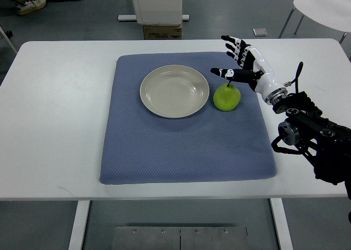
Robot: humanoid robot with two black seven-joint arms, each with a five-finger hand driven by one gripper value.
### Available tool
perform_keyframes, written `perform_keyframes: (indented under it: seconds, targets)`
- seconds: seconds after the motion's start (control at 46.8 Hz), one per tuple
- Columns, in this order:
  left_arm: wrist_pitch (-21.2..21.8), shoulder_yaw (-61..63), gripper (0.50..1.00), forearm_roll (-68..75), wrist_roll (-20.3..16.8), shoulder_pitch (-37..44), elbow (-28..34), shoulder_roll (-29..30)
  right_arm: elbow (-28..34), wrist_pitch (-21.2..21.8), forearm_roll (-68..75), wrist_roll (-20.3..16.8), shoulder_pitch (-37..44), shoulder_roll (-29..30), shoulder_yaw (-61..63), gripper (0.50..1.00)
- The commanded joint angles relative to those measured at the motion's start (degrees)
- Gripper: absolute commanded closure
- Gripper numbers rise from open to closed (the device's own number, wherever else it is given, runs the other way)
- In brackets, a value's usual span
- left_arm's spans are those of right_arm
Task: Place pear on plate with right hand
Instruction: 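Move the open right hand over the green pear, then close the right hand's fingers around the green pear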
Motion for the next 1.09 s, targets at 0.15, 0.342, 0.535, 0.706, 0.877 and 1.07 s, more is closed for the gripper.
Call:
perform_keyframes:
  seconds: [0.15,0.342,0.535,0.706,0.877,1.07]
  targets:
    - [0.00,0.00,0.500,0.09,0.00,-0.03,0.02,0.00,-2.81,-1.42,-0.10,2.99,-0.09,0.65,-3.11,0.500]
    - [0.00,0.00,0.500,0.00,0.00,-0.03,0.02,0.00,-3.42,-1.95,-0.10,3.45,-0.18,0.65,-5.83,0.500]
    - [0.00,0.00,0.500,0.00,0.00,-0.03,0.02,0.00,-5.00,-3.09,-0.10,3.45,-0.18,1.17,-8.21,0.500]
    - [0.00,0.00,0.500,0.00,0.00,-0.03,0.02,0.00,-6.15,-3.27,-0.10,3.45,-0.36,1.79,-8.21,0.500]
    - [0.00,0.00,0.500,0.01,0.00,-0.03,0.02,0.00,-7.47,-3.27,-0.10,3.45,-0.62,2.41,-8.47,0.500]
    - [0.00,0.00,0.500,0.00,0.00,-0.03,0.02,0.00,-8.17,-3.44,-0.10,3.45,-0.79,2.41,-11.46,0.505]
